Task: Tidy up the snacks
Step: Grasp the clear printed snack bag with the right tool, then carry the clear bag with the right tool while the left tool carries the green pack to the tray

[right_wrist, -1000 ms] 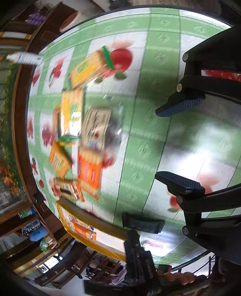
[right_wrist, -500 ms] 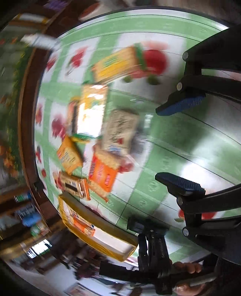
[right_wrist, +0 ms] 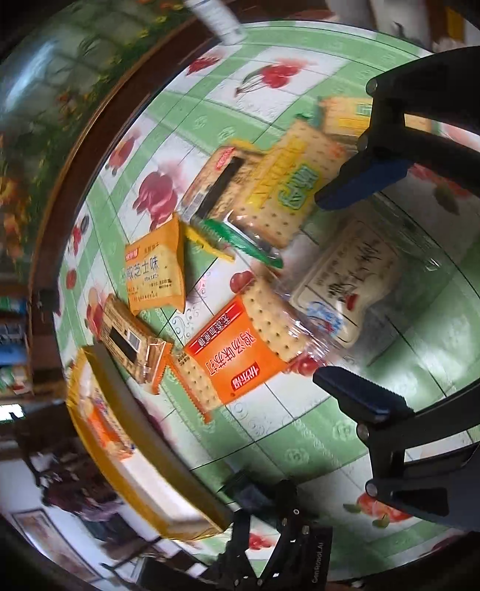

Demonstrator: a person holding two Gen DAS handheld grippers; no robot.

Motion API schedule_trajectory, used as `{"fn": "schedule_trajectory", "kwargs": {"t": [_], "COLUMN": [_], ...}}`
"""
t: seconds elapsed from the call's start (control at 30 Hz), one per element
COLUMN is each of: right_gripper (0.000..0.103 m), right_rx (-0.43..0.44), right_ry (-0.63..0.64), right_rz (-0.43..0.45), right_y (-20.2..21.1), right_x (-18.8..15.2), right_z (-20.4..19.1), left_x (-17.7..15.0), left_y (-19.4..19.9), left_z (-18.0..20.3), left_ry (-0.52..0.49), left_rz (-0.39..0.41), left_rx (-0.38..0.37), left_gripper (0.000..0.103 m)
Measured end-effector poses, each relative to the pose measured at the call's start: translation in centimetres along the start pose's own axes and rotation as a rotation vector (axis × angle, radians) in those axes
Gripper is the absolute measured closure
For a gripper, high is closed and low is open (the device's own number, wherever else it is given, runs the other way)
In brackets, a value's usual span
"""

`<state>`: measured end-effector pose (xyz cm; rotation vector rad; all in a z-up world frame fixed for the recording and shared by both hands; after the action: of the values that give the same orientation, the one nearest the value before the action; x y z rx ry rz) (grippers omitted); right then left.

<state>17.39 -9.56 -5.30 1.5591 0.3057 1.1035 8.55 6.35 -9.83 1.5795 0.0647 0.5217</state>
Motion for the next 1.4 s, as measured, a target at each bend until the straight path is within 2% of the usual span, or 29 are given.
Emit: {"fn": "schedule_trajectory", "kwargs": {"t": [0.07, 0.2, 0.27, 0.3, 0.37, 0.6, 0.7, 0.73, 0.77, 0.8, 0.83, 0.9, 1.0, 1.1, 1.4], "right_gripper": [0.004, 0.005, 0.010, 0.018, 0.020, 0.030, 0.036, 0.038, 0.040, 0.042, 0.043, 0.044, 0.046, 0.047, 0.048], "right_rx": [0.005, -0.001, 0.026, 0.047, 0.068, 0.049, 0.038, 0.033, 0.028, 0.021, 0.014, 0.000, -0.019, -0.026, -0.035], "right_ry": [0.016, 0.108, 0.100, 0.066, -0.001, -0.048, -0.077, -0.092, -0.101, -0.112, -0.125, -0.147, -0.180, -0.223, -0.334], "right_rz": [-0.036, -0.111, -0.105, -0.104, -0.106, -0.102, -0.100, -0.099, -0.099, -0.099, -0.099, -0.098, -0.099, -0.098, -0.112], "right_y": [-1.0, -2.7, -2.9, -2.9, -2.8, -1.7, -1.1, -0.9, -0.8, -0.7, -0.5, -0.2, 0.2, 0.9, 2.4], "right_x": [0.3, -0.1, -0.4, -0.5, -0.7, -2.2, -3.0, -3.3, -3.3, -3.4, -3.6, -3.9, -4.4, -5.2, -7.6], "right_z": [0.0, -1.3, -1.7, -1.6, -1.1, -0.9, -0.8, -0.8, -0.8, -0.7, -0.8, -0.9, -1.2, -1.5, -2.6], "left_x": [0.3, 0.9, 0.9, 0.8, 0.4, 0.2, 1.0, 1.1, 1.2, 1.2, 1.3, 1.3, 1.0, -0.9, -4.2], "left_y": [-0.2, -0.6, -0.6, -0.7, -0.8, -0.7, -0.8, -0.6, -0.2, 0.2, 0.4, 0.6, 0.8, 1.2, 2.2], "left_z": [0.5, 1.3, 1.5, 1.6, 2.1, 3.9, 3.3, 3.3, 3.4, 3.6, 3.8, 3.8, 4.2, 4.9, 6.1], "left_ry": [0.013, 0.042, 0.059, 0.065, 0.069, 0.036, 0.050, 0.048, 0.037, 0.026, 0.031, 0.049, 0.015, -0.028, -0.226], "left_rz": [-0.002, -0.015, -0.025, -0.031, -0.048, -0.011, -0.019, -0.019, -0.014, -0.013, -0.036, -0.049, -0.037, -0.028, 0.041], "left_rx": [0.003, 0.013, 0.018, 0.019, 0.016, 0.022, 0.020, 0.015, 0.006, -0.015, -0.070, -0.104, -0.111, -0.138, -0.163], "left_gripper": [0.019, 0.013, 0.012, 0.011, 0.008, 0.006, 0.012, 0.024, 0.047, 0.059, 0.059, 0.059, 0.059, 0.059, 0.059]}}
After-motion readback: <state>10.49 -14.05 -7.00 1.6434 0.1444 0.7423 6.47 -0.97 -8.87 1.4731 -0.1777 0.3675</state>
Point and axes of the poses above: each gripper's, at about its wrist camera, not at the fingertips, and y roughly against the way its jaws point, z to its right, x to its top, the point moved 4 cm from there along -y, roughly the way its jaws point, and after that the axes turned 4 degrees about z, right-handed, at the moved point
